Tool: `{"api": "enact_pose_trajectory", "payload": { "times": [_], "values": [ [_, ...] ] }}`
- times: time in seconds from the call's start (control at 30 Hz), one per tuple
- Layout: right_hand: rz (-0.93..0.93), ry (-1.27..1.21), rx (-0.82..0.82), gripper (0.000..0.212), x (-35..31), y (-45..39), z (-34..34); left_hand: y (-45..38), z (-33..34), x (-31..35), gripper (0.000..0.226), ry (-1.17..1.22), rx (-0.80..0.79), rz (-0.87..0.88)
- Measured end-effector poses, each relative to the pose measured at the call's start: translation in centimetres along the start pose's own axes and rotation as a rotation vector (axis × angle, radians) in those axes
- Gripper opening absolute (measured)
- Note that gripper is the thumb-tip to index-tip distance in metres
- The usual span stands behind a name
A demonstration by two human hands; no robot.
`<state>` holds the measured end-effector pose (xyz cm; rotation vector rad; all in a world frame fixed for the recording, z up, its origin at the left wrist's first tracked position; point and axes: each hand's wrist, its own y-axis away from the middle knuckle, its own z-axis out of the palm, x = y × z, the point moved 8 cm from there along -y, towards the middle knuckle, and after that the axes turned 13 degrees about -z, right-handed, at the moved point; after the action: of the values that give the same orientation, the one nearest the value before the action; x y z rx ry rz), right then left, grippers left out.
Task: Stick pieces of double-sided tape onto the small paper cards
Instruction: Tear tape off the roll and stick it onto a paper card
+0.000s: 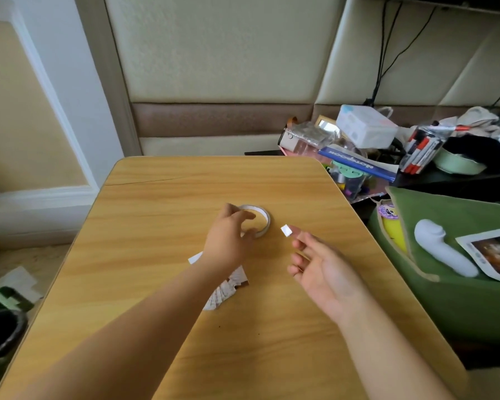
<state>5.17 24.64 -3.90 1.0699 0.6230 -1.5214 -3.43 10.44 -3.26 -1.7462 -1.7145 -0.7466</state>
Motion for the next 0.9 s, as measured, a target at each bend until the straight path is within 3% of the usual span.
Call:
{"api": "enact_pose_trajectory", "payload": {
  "times": [0.07,0.13,0.2,0.27,0.4,0.47,0.6,0.7,0.9],
  "values": [
    [-0.004,-0.035,-0.036,0.023,0.1,0.4,1.0,2.2,-1.3,-0.4,0.016,0.349,-0.065,-0.186],
    [-0.011,-0.073,-0.08,0.025,0.4,1.0,2.0,4.9,-1.0,-1.0,0.016,0.733,-0.28,-0.389],
    [-0.018,-0.097,-0.133,0.025,0.9,1.8,3.1,7.4,-0.6,-0.6,0.021,1.022,-0.482,-0.471],
    [-0.022,-0.105,-0.171,0.026,1.5,2.8,3.9,8.9,-0.8,-0.2,0.026,1.173,-0.57,-0.49],
    [-0.07,-0.106,-0.22,0.028,1.6,4.3,4.8,10.6,-1.8,-0.1,0.033,1.277,-0.589,-0.52],
    [-0.13,-0.039,-0.232,0.027,1.2,5.0,5.0,11.2,-2.3,-0.4,0.027,1.3,-0.588,-0.559],
    [-0.334,0.295,-0.283,0.02,0.0,6.1,5.2,12.3,-3.0,-0.9,0.009,1.295,-0.631,-0.624],
    [-0.518,0.555,-0.371,0.027,-1.1,7.1,6.0,12.8,-3.5,-1.4,0.017,1.262,-0.672,-0.653],
    [-0.745,0.829,-0.434,0.029,-1.9,8.5,6.8,13.3,-4.4,-2.2,0.014,1.204,-0.692,-0.66]
  ]
}}
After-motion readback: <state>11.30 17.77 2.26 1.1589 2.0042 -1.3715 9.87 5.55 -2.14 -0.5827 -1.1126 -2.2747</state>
